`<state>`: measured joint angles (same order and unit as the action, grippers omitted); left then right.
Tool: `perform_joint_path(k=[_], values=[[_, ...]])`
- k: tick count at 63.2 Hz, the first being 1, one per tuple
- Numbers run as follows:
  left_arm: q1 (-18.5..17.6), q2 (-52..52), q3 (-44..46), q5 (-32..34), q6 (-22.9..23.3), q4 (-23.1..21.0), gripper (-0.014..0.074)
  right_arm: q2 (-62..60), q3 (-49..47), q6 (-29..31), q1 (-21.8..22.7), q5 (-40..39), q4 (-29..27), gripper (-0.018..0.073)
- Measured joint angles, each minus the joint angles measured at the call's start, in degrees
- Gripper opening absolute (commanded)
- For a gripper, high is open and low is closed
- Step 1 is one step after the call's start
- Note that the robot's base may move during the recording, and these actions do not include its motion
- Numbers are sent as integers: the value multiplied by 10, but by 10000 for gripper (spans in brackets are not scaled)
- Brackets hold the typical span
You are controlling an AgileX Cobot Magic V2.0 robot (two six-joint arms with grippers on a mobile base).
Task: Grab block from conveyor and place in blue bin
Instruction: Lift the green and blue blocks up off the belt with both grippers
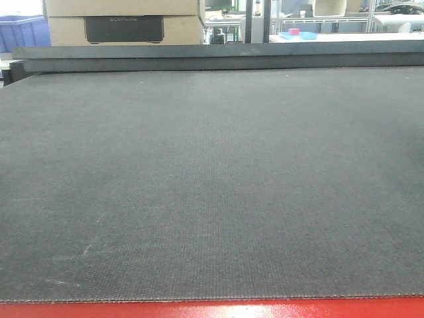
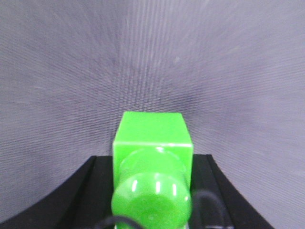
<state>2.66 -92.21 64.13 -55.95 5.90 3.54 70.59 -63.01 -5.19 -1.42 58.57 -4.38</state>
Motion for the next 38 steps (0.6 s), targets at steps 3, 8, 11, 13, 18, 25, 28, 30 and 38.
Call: perform_joint_path(k=[3,8,11,13,18,25,28,30,38], values=[[0,16,0,5,-7,0,-111,0,0,8,0,0,-5,-162],[-2,45,-1,23,-22,0,-111,0,0,34,-2,-8,-21,-162],[-5,66,-4,39,-34,0,-111,0,0,52,-9,-15,-31,-162],[-8,78,-5,53,-39,0,-111,0,0,65,-14,-20,-37,-162],[-19,112,-17,86,-47,-1,-111,0,0,92,-33,-34,-56,-162],[-42,166,-51,147,-51,-4,-111,-6,5,114,-59,-71,-78,-162],[-51,195,-67,171,-52,-10,-111,-14,12,118,-66,-95,-83,-162],[-57,212,-79,189,-53,-15,-111,-21,22,119,-69,-112,-84,-162],[-68,292,-129,233,-53,-41,-111,-64,70,123,-77,-197,-88,-162]])
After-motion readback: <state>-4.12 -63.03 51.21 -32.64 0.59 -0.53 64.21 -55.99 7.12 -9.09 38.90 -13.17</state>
